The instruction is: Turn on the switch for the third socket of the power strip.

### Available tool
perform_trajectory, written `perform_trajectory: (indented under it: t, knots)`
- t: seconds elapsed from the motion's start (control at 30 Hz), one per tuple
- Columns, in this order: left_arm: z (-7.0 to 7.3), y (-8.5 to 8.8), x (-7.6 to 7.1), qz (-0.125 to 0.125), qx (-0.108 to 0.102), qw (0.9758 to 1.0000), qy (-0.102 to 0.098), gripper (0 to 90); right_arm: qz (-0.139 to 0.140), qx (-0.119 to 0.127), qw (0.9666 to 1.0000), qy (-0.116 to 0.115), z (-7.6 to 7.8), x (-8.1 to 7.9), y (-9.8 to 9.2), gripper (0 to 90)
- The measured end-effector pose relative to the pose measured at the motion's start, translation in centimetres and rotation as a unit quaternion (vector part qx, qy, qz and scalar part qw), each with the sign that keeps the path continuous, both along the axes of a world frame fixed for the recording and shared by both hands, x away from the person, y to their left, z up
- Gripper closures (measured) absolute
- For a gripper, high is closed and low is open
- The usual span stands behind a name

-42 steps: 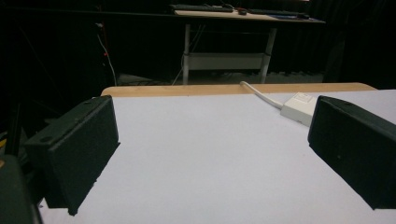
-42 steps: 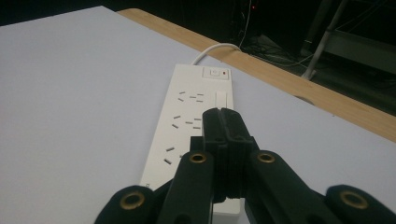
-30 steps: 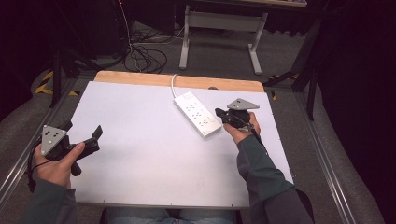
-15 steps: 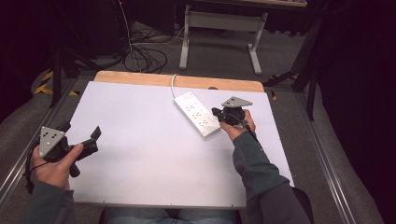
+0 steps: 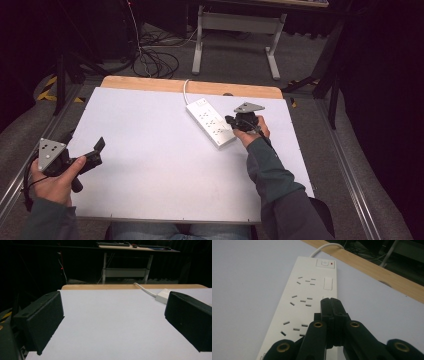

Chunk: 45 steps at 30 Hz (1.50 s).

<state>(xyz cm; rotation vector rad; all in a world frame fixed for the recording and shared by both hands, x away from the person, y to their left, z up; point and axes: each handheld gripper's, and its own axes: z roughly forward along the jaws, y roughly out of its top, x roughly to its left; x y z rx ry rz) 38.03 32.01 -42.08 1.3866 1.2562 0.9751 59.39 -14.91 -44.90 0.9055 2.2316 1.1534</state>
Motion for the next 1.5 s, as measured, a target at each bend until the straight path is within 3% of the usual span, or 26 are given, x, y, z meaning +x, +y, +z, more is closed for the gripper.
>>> perform_trajectory:
  t: [0.6,1.5]
  knots:
    - [0.0,0.2,-0.3,0.005,0.003,1.0000,-0.001,2.6,0.007,-0.035,0.9990,0.025,-1.8,1.2,1.2,90.0]
    - [0.0,0.2,-0.4,0.005,0.000,1.0000,0.000,2.7,0.008,-0.040,0.9991,0.011,-2.4,1.4,1.5,90.0]
